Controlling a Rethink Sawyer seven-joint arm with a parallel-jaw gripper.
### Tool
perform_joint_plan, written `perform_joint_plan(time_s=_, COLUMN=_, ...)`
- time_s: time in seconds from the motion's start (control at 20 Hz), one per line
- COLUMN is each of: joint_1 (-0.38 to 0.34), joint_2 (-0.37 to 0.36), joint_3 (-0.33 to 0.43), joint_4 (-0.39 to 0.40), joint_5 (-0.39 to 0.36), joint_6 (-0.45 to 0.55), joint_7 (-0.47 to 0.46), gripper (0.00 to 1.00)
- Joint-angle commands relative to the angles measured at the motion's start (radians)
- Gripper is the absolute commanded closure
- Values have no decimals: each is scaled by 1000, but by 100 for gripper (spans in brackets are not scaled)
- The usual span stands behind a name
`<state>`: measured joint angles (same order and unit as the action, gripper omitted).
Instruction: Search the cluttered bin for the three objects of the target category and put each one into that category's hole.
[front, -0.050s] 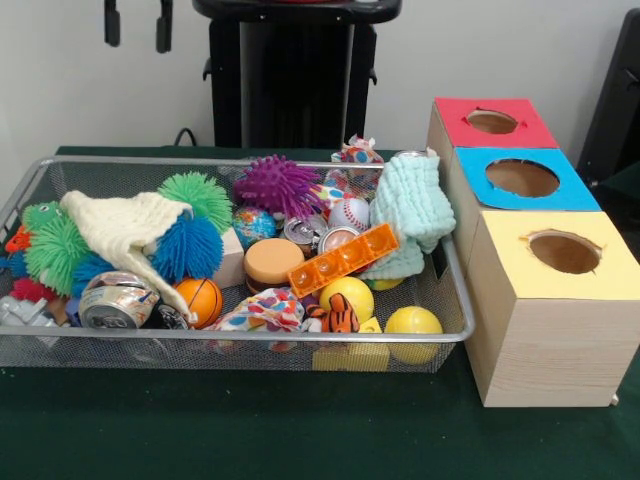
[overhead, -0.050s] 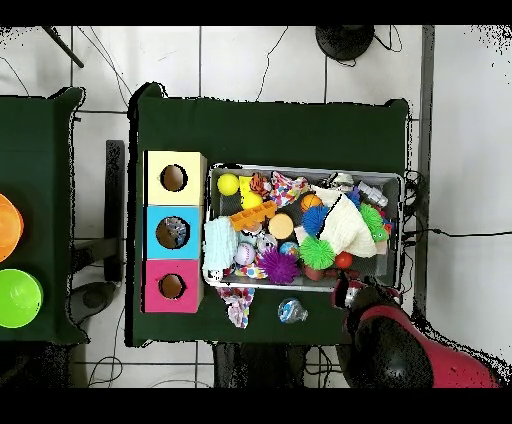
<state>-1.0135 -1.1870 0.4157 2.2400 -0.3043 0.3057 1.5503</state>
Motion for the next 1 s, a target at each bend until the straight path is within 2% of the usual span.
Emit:
perform_joint_plan(time_s=0.05, joint_1=-26, joint_2=11, joint_3=138, joint_4=55, joint_5=-88, joint_6=110, joint_7=-176, gripper=0)
perform_joint_plan(time_s=0.4, joint_1=19, joint_2=30, joint_3=116, joint_4=96, joint_5=-145, joint_6=61, joint_7=-70, gripper=0)
perform_joint_plan(time_s=1.0, joint_1=182, joint_2=71, joint_3=-9, joint_4=164, joint_5=-220, joint_6=-51, joint_7=115, gripper=0)
